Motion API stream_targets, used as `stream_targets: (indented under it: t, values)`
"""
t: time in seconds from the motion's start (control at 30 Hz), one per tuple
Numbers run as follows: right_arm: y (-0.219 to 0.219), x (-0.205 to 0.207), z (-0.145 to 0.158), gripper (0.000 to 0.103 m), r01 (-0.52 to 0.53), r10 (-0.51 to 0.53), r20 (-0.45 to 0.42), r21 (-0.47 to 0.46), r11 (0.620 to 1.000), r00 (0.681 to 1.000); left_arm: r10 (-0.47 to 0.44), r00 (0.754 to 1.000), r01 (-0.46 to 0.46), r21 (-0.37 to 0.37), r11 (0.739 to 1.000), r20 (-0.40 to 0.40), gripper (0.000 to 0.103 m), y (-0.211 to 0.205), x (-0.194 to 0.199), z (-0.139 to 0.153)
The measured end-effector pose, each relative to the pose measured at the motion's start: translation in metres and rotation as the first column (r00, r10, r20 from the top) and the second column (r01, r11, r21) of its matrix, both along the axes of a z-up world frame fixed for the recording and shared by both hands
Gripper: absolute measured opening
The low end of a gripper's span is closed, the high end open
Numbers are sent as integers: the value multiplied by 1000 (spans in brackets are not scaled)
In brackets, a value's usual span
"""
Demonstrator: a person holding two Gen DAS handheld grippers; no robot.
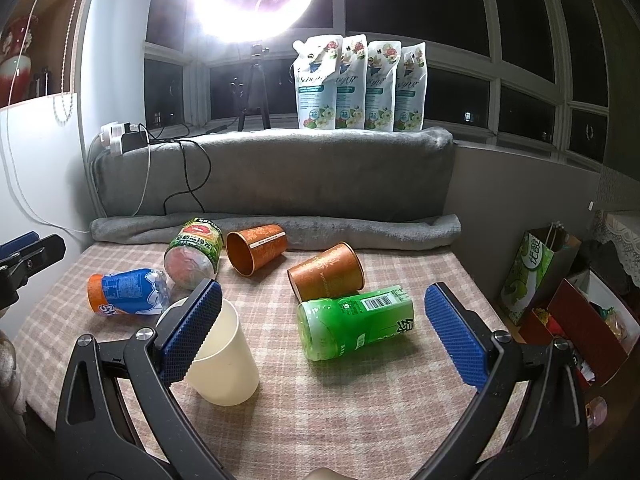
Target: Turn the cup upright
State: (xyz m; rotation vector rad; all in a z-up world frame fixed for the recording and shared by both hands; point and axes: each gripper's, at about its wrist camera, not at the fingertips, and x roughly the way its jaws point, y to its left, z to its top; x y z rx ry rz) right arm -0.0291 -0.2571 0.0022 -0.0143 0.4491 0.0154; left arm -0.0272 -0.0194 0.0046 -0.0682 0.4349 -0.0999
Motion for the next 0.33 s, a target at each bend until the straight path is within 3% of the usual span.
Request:
stream_targets:
  t: [0.33]
  values:
    - [0,1,-1,103,-2,2,-2,1,1000,1000,5,1000,-5,2,1000,3,85,0,1,-1]
